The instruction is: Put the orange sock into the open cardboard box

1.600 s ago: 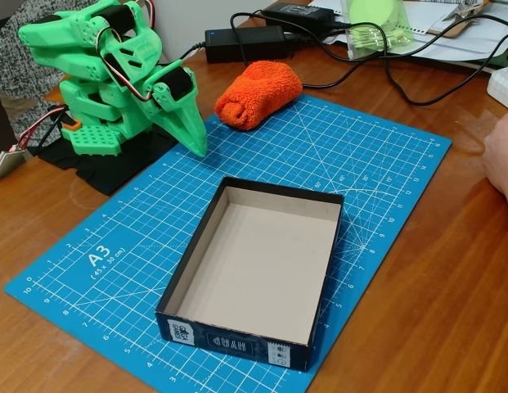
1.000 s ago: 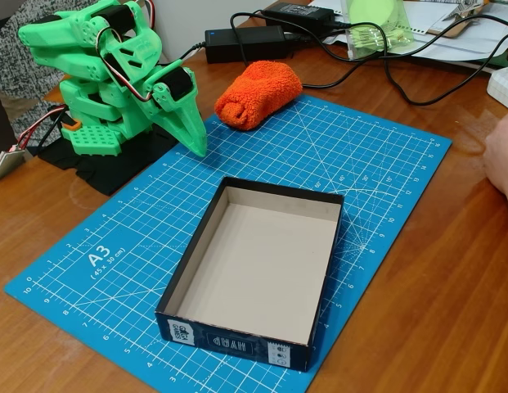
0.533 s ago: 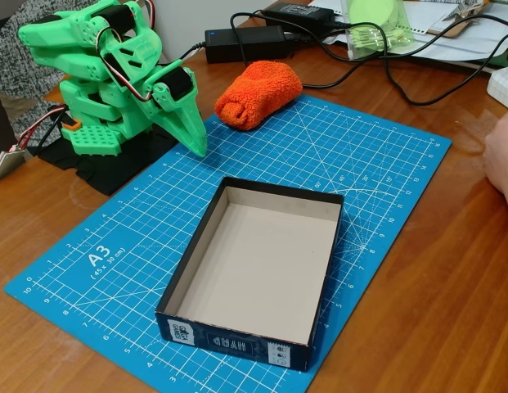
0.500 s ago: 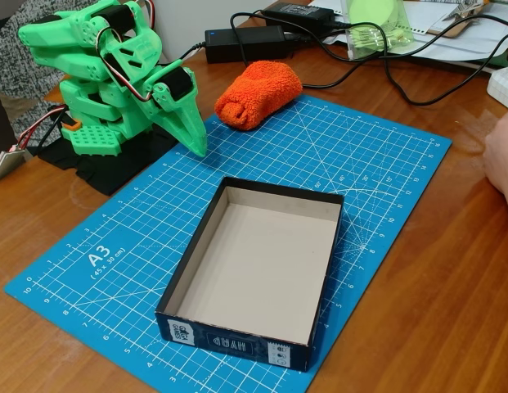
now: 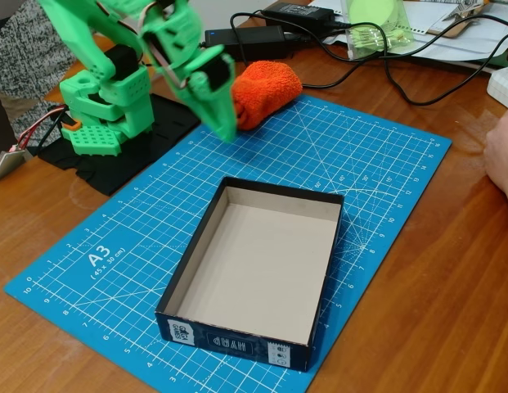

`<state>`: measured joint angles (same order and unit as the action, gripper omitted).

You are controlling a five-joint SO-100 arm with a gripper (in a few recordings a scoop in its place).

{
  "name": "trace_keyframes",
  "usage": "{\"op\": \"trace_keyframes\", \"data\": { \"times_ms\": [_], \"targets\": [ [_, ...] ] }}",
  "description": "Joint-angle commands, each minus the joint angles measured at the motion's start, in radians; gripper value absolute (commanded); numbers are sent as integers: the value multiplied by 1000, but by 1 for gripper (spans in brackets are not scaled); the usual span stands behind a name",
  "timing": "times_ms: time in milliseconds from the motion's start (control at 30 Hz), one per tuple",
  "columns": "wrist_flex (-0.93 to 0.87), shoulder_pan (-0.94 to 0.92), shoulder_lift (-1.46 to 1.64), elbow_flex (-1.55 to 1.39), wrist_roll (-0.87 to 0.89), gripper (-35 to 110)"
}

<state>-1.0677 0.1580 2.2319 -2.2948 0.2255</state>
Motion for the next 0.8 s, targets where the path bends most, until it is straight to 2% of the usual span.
{"op": "trace_keyframes", "data": {
  "times_ms": [0,233,300,400,533,667,767],
  "targets": [
    [-158,110,-104,281,49,0],
    [-517,360,-57,618,144,1],
    [-578,377,-64,699,135,10],
    [-588,383,-60,712,161,23],
    [-588,462,-67,624,227,29],
    [-566,494,-106,557,222,26],
    [-474,540,-103,407,253,28]
  ]
}}
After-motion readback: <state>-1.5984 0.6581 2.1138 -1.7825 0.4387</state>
